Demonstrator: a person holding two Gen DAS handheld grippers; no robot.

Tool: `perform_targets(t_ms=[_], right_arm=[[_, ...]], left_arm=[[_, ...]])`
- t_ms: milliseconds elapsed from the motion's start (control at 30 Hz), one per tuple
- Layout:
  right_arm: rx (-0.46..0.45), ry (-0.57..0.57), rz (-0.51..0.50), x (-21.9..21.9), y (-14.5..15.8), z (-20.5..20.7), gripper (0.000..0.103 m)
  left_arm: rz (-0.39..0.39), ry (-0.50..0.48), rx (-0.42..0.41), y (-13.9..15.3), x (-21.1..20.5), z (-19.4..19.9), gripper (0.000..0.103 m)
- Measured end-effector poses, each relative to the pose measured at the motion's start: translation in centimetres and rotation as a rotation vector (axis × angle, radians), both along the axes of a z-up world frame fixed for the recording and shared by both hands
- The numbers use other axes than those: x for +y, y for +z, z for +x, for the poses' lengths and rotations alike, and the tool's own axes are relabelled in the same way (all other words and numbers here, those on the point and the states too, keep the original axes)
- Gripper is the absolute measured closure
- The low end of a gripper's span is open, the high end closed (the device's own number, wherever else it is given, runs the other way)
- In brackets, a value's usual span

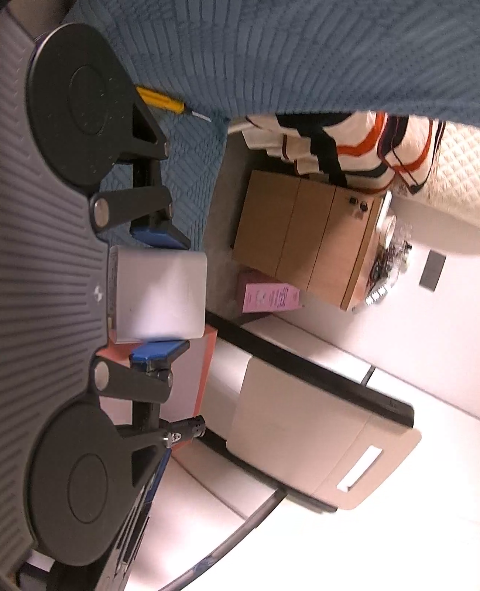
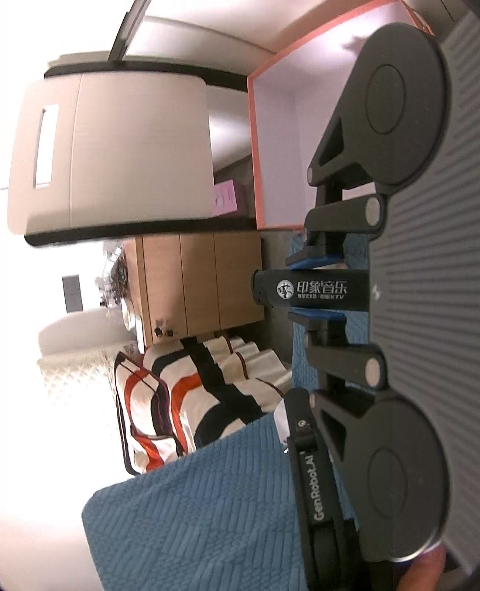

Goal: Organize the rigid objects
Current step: 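Carry the USB stick and charger over the pink box with both grippers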

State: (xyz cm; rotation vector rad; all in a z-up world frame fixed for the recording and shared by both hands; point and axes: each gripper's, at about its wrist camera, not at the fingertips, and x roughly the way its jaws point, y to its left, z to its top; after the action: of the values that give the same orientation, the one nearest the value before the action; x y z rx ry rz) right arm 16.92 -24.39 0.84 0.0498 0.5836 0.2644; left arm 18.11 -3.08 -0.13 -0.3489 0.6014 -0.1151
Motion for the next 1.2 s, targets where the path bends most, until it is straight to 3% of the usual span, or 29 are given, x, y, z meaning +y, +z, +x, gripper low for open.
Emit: perform_targets(t_ms=[700, 900, 1200], right_arm=[[-0.002, -0.208, 0.019, -10.4, -0.2, 0.0, 0.077], [0.044, -0.244, 0.026, -13.0, -1.7, 0.5, 0.077], [0.187, -0.287, 0.040, -16.2, -6.6, 2.7, 0.077]], left_arm=[[-0.020, -0.206, 0.016, -0.2, -12.5, 4.9, 0.046], [-0.021, -0.250, 0.073, -2.1, -15.9, 7.1, 0.046], [0.016, -0.314, 0.189, -7.0, -20.3, 10.6, 0.046]])
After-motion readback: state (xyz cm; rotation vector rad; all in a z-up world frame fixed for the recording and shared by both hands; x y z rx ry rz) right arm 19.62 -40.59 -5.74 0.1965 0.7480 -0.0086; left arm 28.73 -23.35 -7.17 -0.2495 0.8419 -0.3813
